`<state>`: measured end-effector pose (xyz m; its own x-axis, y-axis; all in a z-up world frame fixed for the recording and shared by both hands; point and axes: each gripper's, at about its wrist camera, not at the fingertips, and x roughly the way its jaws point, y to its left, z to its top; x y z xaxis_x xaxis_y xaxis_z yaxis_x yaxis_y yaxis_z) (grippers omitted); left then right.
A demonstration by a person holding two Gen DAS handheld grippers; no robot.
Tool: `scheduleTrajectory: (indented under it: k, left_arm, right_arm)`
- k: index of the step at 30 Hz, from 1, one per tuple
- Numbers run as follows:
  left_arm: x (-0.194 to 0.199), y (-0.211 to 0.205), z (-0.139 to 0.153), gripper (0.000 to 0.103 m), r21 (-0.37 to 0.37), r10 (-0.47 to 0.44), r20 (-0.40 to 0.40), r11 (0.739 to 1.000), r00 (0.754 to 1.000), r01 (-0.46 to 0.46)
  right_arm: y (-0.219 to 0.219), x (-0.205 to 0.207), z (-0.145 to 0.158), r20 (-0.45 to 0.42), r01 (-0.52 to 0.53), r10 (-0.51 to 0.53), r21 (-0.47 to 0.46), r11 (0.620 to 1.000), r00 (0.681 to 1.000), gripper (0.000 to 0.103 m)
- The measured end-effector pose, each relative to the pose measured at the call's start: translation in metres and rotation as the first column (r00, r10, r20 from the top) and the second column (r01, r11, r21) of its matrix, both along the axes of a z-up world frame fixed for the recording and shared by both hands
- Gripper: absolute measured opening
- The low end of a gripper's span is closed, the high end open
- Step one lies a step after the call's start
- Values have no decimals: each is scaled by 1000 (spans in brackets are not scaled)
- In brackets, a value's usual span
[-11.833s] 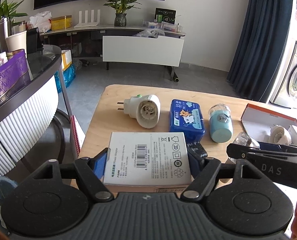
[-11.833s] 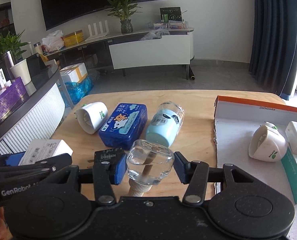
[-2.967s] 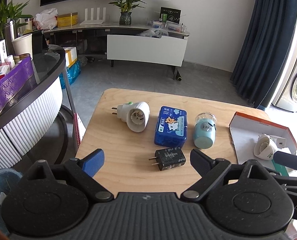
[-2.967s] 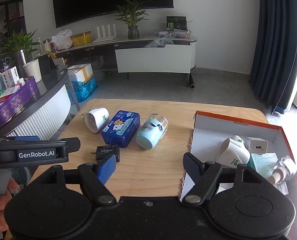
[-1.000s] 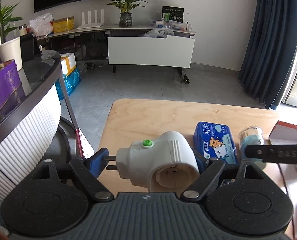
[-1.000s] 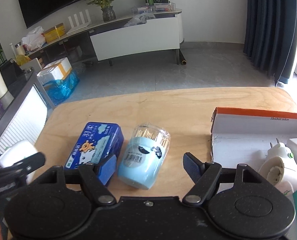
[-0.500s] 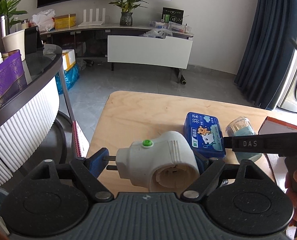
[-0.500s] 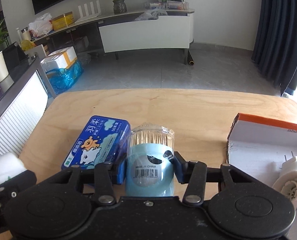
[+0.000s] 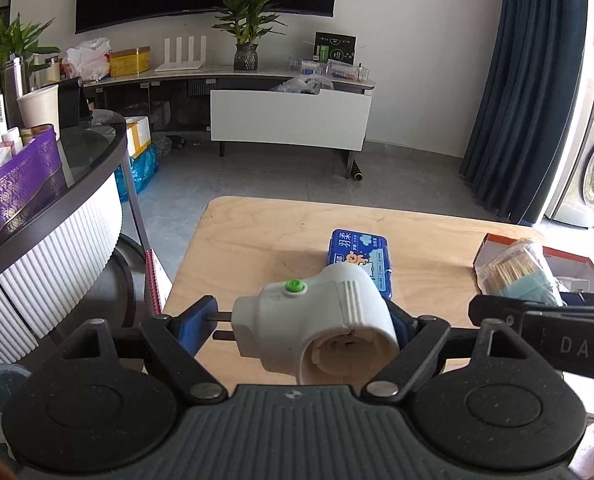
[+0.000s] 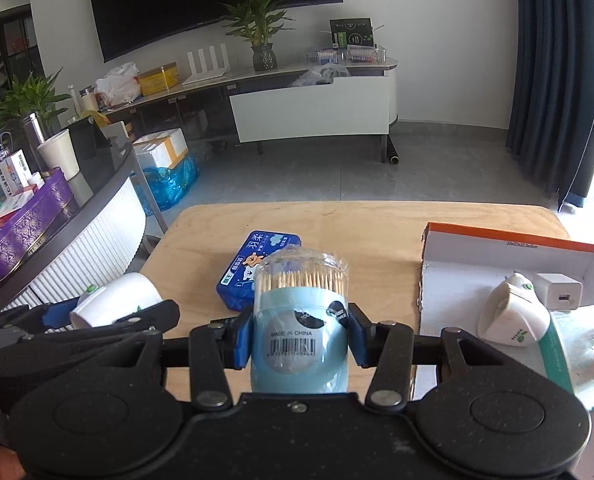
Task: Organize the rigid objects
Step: 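Carry the toothpick container with the right gripper while the left gripper carries the socket adapter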
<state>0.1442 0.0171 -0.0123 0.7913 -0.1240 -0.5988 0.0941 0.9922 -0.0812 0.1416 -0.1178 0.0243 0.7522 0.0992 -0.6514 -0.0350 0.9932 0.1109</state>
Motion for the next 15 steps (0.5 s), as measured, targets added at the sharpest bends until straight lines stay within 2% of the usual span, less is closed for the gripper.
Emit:
scheduleTrajectory:
  k: [15]
  left_arm:
    - [-48, -10, 16, 85, 16, 3, 39, 1000, 999, -4]
  right_arm:
    - [-8, -72, 16, 15, 16, -17, 22, 1000, 1000, 57]
